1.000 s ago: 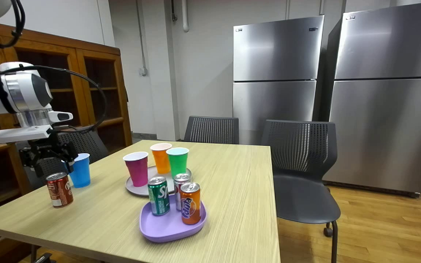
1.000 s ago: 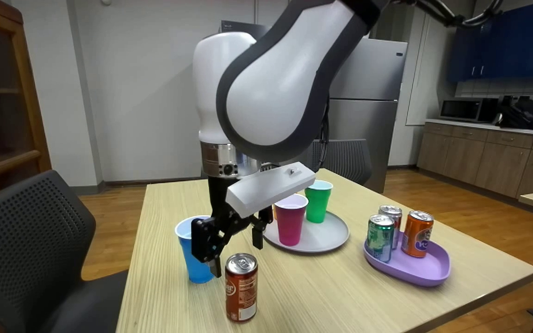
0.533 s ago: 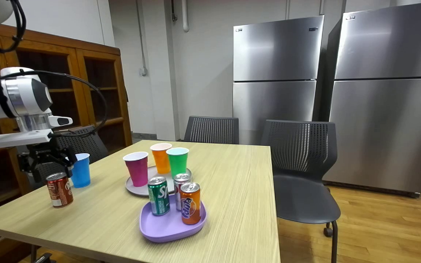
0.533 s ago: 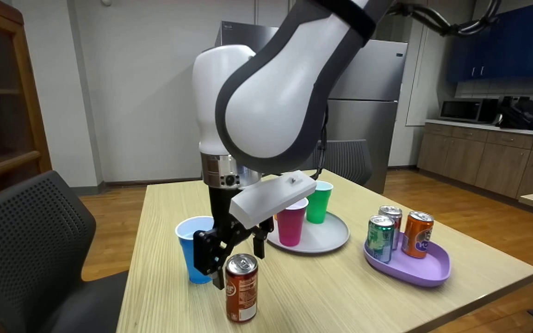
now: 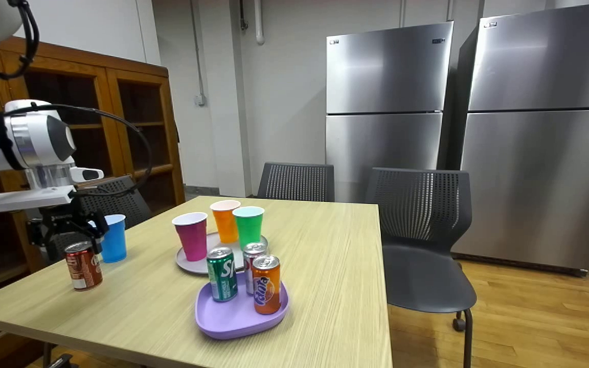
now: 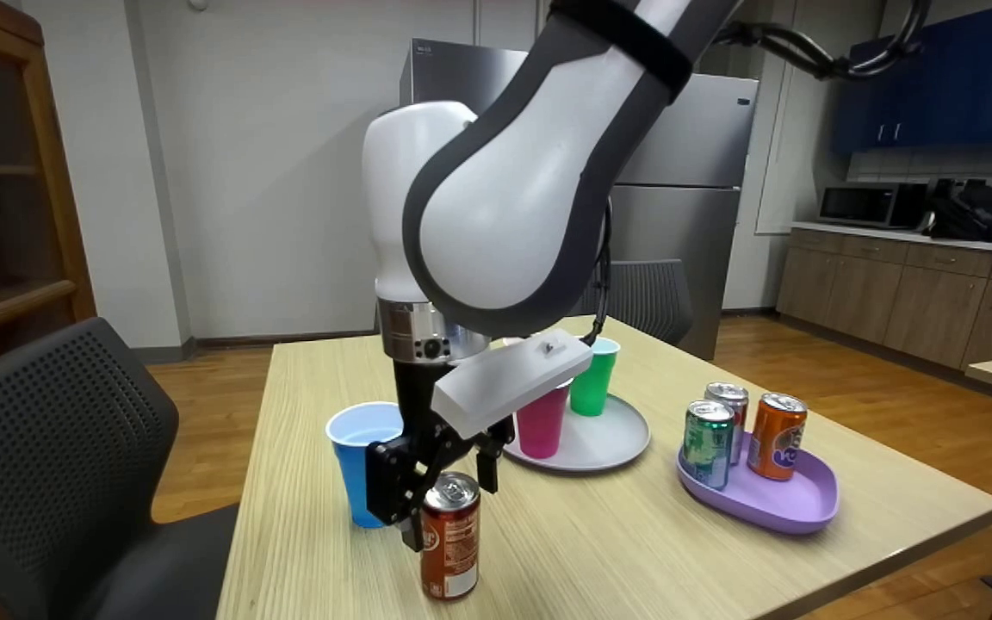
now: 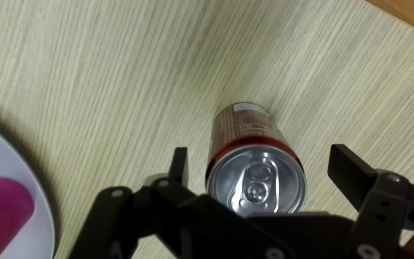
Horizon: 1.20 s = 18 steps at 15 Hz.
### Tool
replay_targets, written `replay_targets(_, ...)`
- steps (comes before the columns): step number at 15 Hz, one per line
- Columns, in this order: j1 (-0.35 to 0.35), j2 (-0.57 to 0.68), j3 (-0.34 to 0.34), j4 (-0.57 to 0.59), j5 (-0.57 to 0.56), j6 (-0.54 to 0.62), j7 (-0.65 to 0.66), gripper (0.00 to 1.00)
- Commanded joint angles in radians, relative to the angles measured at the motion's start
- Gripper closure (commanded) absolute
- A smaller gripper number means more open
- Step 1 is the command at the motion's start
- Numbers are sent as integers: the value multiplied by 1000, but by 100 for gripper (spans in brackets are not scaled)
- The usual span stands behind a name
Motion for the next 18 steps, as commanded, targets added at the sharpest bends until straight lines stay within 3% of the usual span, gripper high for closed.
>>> replay_targets(1,12,8,-14,25,32,-28,-32,0)
replay_targets(3,12,9,-16,27,35,-29,-33,0)
replay_targets(4,13,10,-18,27,36,-30,-31,25)
replay_targets(5,12,11,-19,27,36,-30,-32,26)
replay_targets(9,14,2,-24,23,36,-32,-28,58)
replay_targets(10,12,-6,-22,17,38,-30,-31,62)
replay_targets(18,0,-114,-24,-114,54,24,-7,62)
